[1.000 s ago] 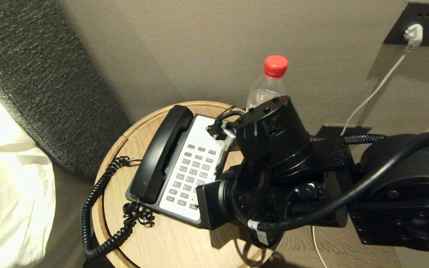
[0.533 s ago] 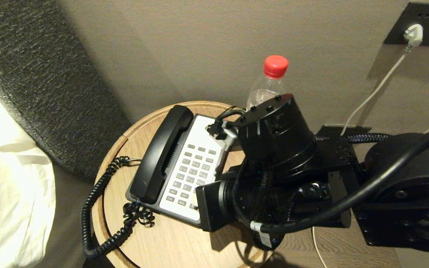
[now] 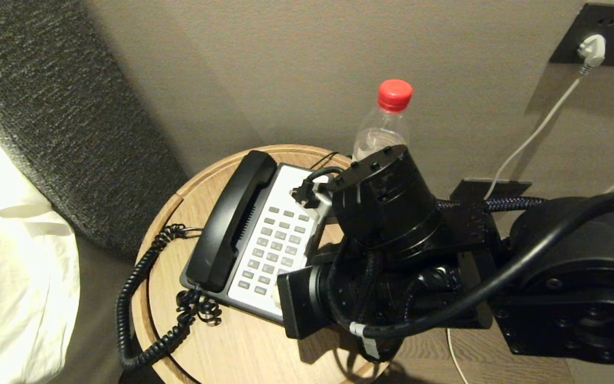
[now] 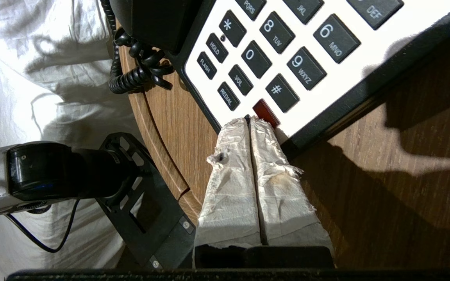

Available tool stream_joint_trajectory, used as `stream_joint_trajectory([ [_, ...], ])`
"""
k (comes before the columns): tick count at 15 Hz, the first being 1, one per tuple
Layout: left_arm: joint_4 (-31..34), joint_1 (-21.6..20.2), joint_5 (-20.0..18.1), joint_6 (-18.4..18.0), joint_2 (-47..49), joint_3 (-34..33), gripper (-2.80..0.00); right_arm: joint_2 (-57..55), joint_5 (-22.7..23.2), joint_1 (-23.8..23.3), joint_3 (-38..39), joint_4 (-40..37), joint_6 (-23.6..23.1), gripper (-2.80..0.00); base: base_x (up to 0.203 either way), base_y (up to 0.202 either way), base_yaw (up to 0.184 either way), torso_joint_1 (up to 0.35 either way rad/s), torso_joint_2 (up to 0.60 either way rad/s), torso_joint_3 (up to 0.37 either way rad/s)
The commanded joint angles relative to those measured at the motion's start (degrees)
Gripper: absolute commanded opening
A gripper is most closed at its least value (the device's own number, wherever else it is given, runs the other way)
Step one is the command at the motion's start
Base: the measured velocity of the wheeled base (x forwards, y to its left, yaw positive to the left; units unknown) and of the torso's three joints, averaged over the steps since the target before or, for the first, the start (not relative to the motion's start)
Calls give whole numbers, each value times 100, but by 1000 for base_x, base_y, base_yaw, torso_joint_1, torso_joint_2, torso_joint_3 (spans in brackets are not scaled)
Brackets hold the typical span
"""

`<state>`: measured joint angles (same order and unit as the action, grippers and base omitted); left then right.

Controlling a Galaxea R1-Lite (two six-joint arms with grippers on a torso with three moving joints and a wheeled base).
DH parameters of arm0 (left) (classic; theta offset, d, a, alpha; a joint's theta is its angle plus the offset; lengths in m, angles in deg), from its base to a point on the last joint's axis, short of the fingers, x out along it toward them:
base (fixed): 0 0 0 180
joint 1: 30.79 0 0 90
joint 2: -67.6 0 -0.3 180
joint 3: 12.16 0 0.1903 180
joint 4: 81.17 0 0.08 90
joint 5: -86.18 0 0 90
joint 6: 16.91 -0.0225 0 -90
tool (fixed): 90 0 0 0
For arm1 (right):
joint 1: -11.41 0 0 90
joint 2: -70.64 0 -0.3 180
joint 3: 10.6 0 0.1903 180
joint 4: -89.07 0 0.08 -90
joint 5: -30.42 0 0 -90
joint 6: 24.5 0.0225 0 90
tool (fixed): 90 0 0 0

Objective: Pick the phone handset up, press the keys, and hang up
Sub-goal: End the call using the dial pad

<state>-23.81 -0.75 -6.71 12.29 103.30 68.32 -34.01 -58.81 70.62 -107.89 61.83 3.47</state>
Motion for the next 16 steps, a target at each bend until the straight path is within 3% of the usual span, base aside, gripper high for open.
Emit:
stream_joint_trajectory([
  [1,3,-7,-1,23,8,2,-280,-73,-38,3,-6,-6,-19,-280,0,0,0,0,0,0],
  [16,29,-7,-1,32,-124,-113,-280,259,-104,100,27,-25,-40,-280,0,0,0,0,0,0],
])
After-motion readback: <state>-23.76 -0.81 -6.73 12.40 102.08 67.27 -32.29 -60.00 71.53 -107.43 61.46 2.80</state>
